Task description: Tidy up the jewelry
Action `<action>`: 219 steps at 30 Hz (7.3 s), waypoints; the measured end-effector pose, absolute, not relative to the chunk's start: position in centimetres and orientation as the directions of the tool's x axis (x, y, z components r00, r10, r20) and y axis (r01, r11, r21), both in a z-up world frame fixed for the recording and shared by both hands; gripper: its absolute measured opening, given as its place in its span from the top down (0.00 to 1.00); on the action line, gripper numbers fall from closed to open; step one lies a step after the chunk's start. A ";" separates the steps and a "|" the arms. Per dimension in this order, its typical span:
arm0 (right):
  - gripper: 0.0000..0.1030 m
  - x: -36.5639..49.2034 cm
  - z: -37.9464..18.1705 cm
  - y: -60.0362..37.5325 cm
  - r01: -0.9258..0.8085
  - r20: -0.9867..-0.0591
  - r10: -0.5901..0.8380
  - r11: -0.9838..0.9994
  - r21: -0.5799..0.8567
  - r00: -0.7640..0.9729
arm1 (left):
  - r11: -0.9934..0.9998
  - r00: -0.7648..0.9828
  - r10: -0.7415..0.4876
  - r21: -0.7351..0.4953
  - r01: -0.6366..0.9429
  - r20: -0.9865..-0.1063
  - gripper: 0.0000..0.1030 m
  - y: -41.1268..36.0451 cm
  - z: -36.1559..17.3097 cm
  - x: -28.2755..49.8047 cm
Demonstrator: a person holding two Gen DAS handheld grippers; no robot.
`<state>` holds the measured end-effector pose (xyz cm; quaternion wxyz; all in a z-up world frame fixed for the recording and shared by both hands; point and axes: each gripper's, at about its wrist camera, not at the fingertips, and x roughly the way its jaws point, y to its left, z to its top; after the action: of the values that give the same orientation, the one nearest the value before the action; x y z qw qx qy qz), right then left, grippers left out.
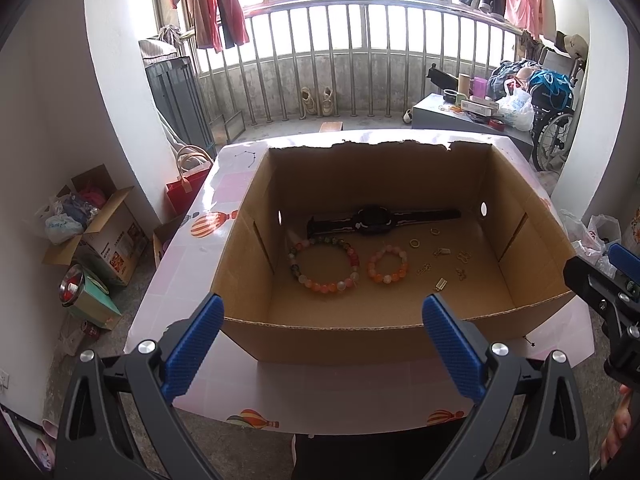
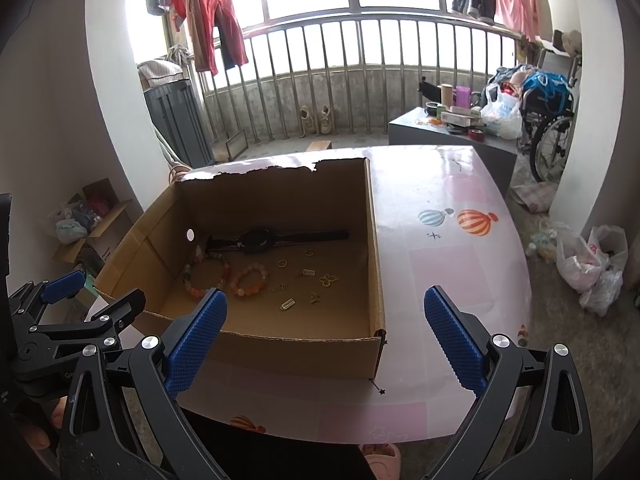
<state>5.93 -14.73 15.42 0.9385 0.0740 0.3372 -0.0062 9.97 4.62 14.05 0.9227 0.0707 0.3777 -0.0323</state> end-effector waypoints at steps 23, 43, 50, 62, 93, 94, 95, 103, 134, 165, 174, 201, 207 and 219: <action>0.08 6.1 14.8 -14.7 0.078 -0.652 0.001 0.993 0.092 0.758 | 0.988 0.712 -0.023 0.091 0.122 -0.702 0.05 4.7 14.2 9.7; 0.08 5.8 15.4 -14.7 0.053 -0.642 0.033 0.992 0.114 0.766 | 0.989 0.710 -0.018 0.093 0.117 -0.704 0.05 4.7 14.2 9.8; 0.08 5.8 15.4 -14.6 0.053 -0.641 0.034 0.992 0.115 0.767 | 0.989 0.709 -0.019 0.089 0.115 -0.705 0.05 4.8 14.3 9.8; 0.08 5.8 15.5 -14.6 0.053 -0.642 0.033 0.992 0.114 0.766 | 0.990 0.710 -0.020 0.088 0.114 -0.704 0.05 4.8 14.3 9.8; 0.08 5.7 15.6 -14.7 0.063 -0.640 0.020 0.992 0.107 0.768 | 0.989 0.713 -0.010 0.100 0.113 -0.701 0.05 4.8 14.5 9.8; 0.08 5.8 15.5 -14.6 0.068 -0.642 0.011 0.993 0.098 0.767 | 0.989 0.711 -0.011 0.098 0.113 -0.703 0.05 4.8 14.4 9.8; 0.08 5.9 15.4 -14.6 0.068 -0.644 0.009 0.993 0.094 0.765 | 0.989 0.710 -0.010 0.099 0.112 -0.704 0.05 4.7 14.3 9.9; 0.08 5.8 15.5 -14.7 0.065 -0.640 0.018 0.992 0.106 0.768 | 0.990 0.708 -0.011 0.094 0.108 -0.706 0.05 4.9 14.3 10.0; 0.08 5.5 15.9 -14.7 0.056 -0.640 0.022 0.993 0.101 0.768 | 0.990 0.703 -0.017 0.085 0.110 -0.711 0.05 4.6 14.3 9.7; 0.08 5.3 16.0 -14.8 0.063 -0.641 0.017 0.993 0.102 0.767 | 0.991 0.701 -0.017 0.080 0.105 -0.713 0.05 4.7 14.5 9.7; 0.08 5.2 16.0 -14.7 0.066 -0.642 0.013 0.993 0.099 0.767 | 0.991 0.703 -0.019 0.081 0.108 -0.711 0.05 4.6 14.5 9.6; 0.08 5.3 16.2 -14.6 0.059 -0.640 0.018 0.993 0.099 0.768 | 0.991 0.701 -0.018 0.082 0.109 -0.713 0.05 4.3 14.4 9.3; 0.08 5.3 16.1 -14.5 0.059 -0.639 0.021 0.993 0.104 0.769 | 0.991 0.703 -0.018 0.079 0.105 -0.711 0.05 4.5 14.4 9.3; 0.08 5.3 16.1 -14.6 0.057 -0.635 0.027 0.992 0.110 0.772 | 0.992 0.705 -0.019 0.076 0.104 -0.709 0.05 4.6 14.6 9.3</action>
<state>5.26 -14.62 16.14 0.9392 0.0617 0.3377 -0.0080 9.35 4.59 14.58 0.9218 0.0551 0.3823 -0.0334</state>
